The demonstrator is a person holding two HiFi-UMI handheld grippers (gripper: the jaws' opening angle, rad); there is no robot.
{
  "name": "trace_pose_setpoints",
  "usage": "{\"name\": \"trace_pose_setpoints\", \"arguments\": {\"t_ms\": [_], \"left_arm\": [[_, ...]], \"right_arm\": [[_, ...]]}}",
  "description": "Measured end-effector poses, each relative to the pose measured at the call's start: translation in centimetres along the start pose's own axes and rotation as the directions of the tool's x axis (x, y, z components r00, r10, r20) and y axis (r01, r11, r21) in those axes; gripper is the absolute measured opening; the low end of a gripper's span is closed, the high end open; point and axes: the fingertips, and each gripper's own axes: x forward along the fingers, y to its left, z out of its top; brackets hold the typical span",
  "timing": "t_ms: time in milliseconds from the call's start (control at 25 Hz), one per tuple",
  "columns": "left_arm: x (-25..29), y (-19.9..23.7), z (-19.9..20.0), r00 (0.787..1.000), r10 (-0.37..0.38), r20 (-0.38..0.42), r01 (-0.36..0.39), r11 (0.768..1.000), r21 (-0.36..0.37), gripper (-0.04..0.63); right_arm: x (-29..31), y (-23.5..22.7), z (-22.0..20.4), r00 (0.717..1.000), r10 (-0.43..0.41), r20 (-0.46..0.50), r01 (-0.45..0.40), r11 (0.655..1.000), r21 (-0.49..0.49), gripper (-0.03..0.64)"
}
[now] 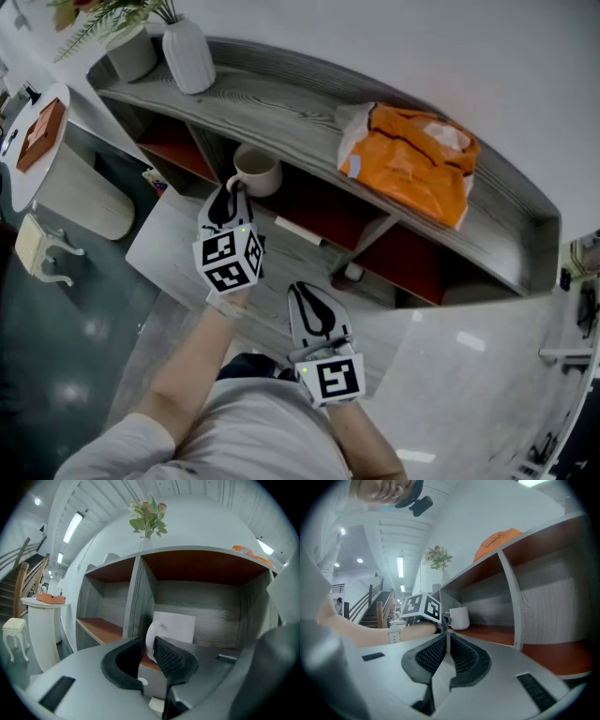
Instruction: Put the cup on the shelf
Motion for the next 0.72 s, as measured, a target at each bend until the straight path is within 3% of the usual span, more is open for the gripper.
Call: {"name": "trace_pose_setpoints", "arguments": {"t_ms": [360,720], "left_arm": [[1.4,2.0,0.6,0.999,0.045,0.003,-0.045,0.995,-0.085,0.048],[0.6,1.5,0.0,0.999,-0.04,-0.023,0.037,0.994,-0.103,0.06]], "right_arm": [[0.4,-0.2,-0.1,1.0,-0.008,-0.003,0.008,1.0,-0.005,0.037],[0.6,0.2,0.0,1.0,-0.006,-0.005,0.005,1.0,-0.006,0.037]]}}
